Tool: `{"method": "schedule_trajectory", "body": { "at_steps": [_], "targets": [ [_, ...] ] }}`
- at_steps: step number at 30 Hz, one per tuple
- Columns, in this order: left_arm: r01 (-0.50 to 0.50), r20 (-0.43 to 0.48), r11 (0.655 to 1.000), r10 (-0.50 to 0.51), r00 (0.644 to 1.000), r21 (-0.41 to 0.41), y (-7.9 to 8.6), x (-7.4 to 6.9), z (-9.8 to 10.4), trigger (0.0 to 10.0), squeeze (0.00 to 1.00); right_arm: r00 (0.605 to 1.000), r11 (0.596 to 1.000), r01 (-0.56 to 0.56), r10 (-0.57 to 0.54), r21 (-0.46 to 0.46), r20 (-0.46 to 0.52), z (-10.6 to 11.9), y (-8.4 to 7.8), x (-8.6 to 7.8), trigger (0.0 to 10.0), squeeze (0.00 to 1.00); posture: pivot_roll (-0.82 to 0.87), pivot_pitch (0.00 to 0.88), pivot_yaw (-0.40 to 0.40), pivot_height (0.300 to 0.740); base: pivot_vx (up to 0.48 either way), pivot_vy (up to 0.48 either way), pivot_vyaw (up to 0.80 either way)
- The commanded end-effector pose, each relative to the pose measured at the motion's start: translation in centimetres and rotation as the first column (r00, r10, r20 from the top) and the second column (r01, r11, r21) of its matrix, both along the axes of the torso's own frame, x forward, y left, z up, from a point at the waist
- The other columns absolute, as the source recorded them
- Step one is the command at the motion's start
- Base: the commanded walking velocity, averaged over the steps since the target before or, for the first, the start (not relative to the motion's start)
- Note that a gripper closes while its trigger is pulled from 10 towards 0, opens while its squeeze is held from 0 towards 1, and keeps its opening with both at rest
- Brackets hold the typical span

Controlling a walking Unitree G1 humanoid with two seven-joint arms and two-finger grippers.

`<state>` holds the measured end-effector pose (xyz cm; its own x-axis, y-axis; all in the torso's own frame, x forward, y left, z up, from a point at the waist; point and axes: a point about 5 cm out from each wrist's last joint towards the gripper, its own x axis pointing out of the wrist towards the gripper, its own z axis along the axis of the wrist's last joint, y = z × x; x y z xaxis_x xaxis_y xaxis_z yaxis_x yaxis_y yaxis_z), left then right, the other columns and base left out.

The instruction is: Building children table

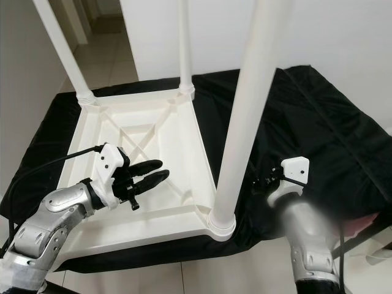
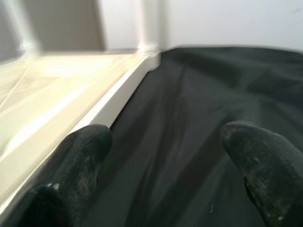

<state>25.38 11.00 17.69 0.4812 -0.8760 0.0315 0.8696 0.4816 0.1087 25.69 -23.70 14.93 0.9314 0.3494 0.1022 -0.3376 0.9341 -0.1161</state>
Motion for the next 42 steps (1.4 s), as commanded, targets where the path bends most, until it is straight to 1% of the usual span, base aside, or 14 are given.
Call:
{"method": "schedule_trajectory", "body": {
  "at_steps": [1, 2, 3, 6, 7, 11, 15, 19, 20, 29, 30, 35, 38, 42],
  "targets": [
    [-0.019, -0.012, 1.000, 0.019, 1.000, -0.003, 0.4, -0.2, 0.1, 10.0, 0.00, 0.998, 0.998, -0.056, 0.056, 0.005, -0.024, 0.1, 0.0, -0.5, 10.0, 1.00, -0.06, 0.041, 0.070, 0.740, 0.000, 0.000, 0.00],
    [-0.019, -0.012, 1.000, 0.019, 1.000, -0.003, 0.4, -0.2, 0.1, 10.0, 0.00, 0.998, 0.998, -0.056, 0.056, 0.005, -0.024, 0.1, 0.0, -0.5, 10.0, 1.00, -0.06, 0.041, 0.070, 0.740, 0.000, 0.000, 0.00],
    [-0.021, -0.017, 1.000, 0.021, 1.000, -0.005, 0.5, -0.5, 0.2, 10.0, 0.00, 0.994, 0.995, -0.099, 0.098, -0.025, -0.042, 0.3, -0.6, -1.4, 10.0, 0.00, -0.06, 0.040, 0.070, 0.740, 0.000, 0.000, 0.00],
    [-0.022, -0.012, 1.000, 0.022, 1.000, 0.000, 0.5, -0.6, 0.3, 10.0, 0.00, 0.993, 0.992, -0.115, 0.113, -0.048, -0.043, 0.4, -0.9, -1.8, 10.0, 0.00, -0.06, 0.039, 0.071, 0.740, 0.000, 0.000, 0.00],
    [-0.009, -0.031, 1.000, 0.009, 0.999, 0.019, 0.6, -0.9, 0.3, 10.0, 0.00, 0.972, 0.975, -0.218, 0.213, -0.051, -0.096, 0.6, -0.9, -3.0, 10.0, 0.00, -0.06, 0.039, 0.075, 0.740, 0.000, 0.000, 0.00],
    [-0.006, -0.041, 1.000, 0.007, 0.999, 0.025, 0.7, -1.0, 0.2, 10.0, 0.00, 0.962, 0.965, -0.256, 0.249, -0.050, -0.117, 0.6, -0.9, -3.5, 10.0, 0.00, -0.06, 0.038, 0.077, 0.740, 0.000, 0.000, 0.00],
    [0.016, -0.068, 0.998, -0.012, 0.998, 0.058, 1.1, -1.4, 0.0, 10.0, 0.00, 0.874, 0.895, -0.442, 0.416, -0.057, -0.251, 0.6, -0.4, -5.6, 10.0, 0.00, -0.07, 0.038, 0.087, 0.740, 0.000, 0.000, 0.00],
    [0.040, -0.075, 0.996, -0.034, 0.997, 0.080, 1.3, -1.6, -0.1, 10.0, 0.00, 0.826, 0.853, -0.519, 0.483, -0.059, -0.290, 0.8, 0.1, -6.2, 10.0, 0.00, -0.07, 0.037, 0.088, 0.740, 0.000, 0.000, 0.00],
    [0.062, -0.091, 0.994, -0.054, 0.994, 0.088, 1.2, -2.0, -0.2, 10.0, 0.00, 0.808, 0.835, -0.548, 0.512, -0.053, -0.291, 1.2, 0.3, -6.1, 10.0, 0.00, -0.07, 0.039, 0.087, 0.740, 0.000, 0.000, 0.00],
    [0.102, -0.117, 0.988, -0.089, 0.989, 0.113, 0.9, -2.9, -0.6, 10.0, 0.00, 0.782, 0.804, -0.592, 0.553, -0.063, -0.286, 1.9, 1.3, -5.4, 10.0, 0.00, -0.05, 0.039, 0.079, 0.740, 0.000, 0.000, 0.00],
    [0.117, -0.131, 0.986, -0.101, 0.986, 0.118, 0.8, -3.3, -0.7, 10.0, 0.00, 0.766, 0.786, -0.616, 0.578, -0.061, -0.282, 2.0, 2.0, -5.2, 10.0, 0.00, -0.04, 0.038, 0.074, 0.740, 0.000, 0.000, 0.00],
    [0.133, -0.147, 0.983, -0.114, 0.982, 0.125, 0.7, -3.8, -0.9, 10.0, 0.00, 0.737, 0.758, -0.650, 0.612, -0.052, -0.285, 1.9, 2.8, -4.8, 10.0, 0.00, -0.03, 0.035, 0.067, 0.740, 0.000, 0.000, 0.00],
    [0.134, -0.151, 0.983, -0.115, 0.982, 0.127, 0.7, -3.8, -0.9, 10.0, 0.00, 0.728, 0.749, -0.660, 0.622, -0.051, -0.290, 1.9, 3.0, -4.7, 10.0, 0.00, -0.03, 0.035, 0.067, 0.740, 0.000, 0.000, 0.00],
    [0.141, -0.156, 0.980, -0.119, 0.981, 0.140, 0.8, -4.2, -0.9, 10.0, 0.00, 0.687, 0.715, -0.698, 0.650, -0.045, -0.326, 1.8, 2.9, -5.2, 10.0, 0.00, -0.03, 0.034, 0.062, 0.740, 0.000, 0.000, 0.00]
  ]
}}
